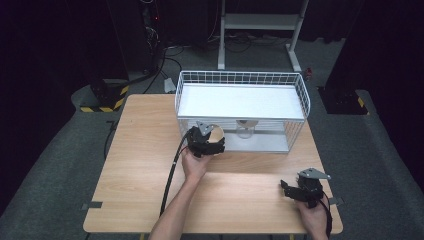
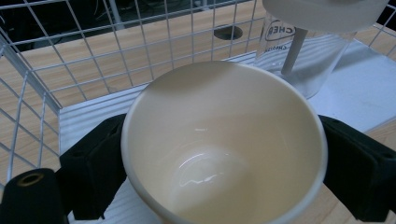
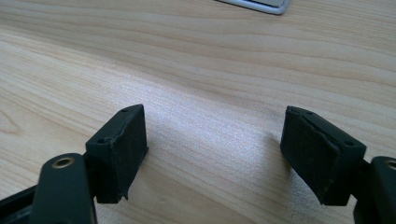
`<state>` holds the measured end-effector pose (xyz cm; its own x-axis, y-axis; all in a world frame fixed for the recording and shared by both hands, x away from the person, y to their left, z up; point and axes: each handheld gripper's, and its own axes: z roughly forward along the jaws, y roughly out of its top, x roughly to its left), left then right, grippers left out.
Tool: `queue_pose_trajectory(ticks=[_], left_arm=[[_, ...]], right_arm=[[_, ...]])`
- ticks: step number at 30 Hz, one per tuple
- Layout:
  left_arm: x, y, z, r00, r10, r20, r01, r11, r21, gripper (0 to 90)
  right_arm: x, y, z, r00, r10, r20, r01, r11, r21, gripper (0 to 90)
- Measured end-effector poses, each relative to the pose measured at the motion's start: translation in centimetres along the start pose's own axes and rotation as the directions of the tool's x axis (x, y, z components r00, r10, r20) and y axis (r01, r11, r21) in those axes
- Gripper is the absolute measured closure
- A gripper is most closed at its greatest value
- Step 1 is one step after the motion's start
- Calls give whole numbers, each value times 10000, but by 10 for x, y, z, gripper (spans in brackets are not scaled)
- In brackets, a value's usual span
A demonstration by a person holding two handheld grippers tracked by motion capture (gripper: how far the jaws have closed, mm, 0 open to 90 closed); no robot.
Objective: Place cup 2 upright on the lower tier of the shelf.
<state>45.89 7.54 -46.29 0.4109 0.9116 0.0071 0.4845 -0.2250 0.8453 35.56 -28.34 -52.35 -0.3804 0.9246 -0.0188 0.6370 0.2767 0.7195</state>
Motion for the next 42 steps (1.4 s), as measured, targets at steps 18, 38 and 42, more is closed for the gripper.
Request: queue_pose_trajectory(ticks=[18, 38, 42], left_arm=[[0, 1, 10, 9995, 136, -299, -142, 9996, -223, 100], [1, -4, 7, 9997, -158, -187, 158, 9999, 7, 90], [0, -6, 6, 9996, -174, -230, 174, 9998, -4, 106]], right_arm=[[0, 0, 0, 10000, 34, -9, -34, 10000, 14, 228], [0, 0, 0, 10000, 1, -6, -1, 10000, 2, 228], [0, 0, 0, 10000, 2, -7, -2, 10000, 1, 229]])
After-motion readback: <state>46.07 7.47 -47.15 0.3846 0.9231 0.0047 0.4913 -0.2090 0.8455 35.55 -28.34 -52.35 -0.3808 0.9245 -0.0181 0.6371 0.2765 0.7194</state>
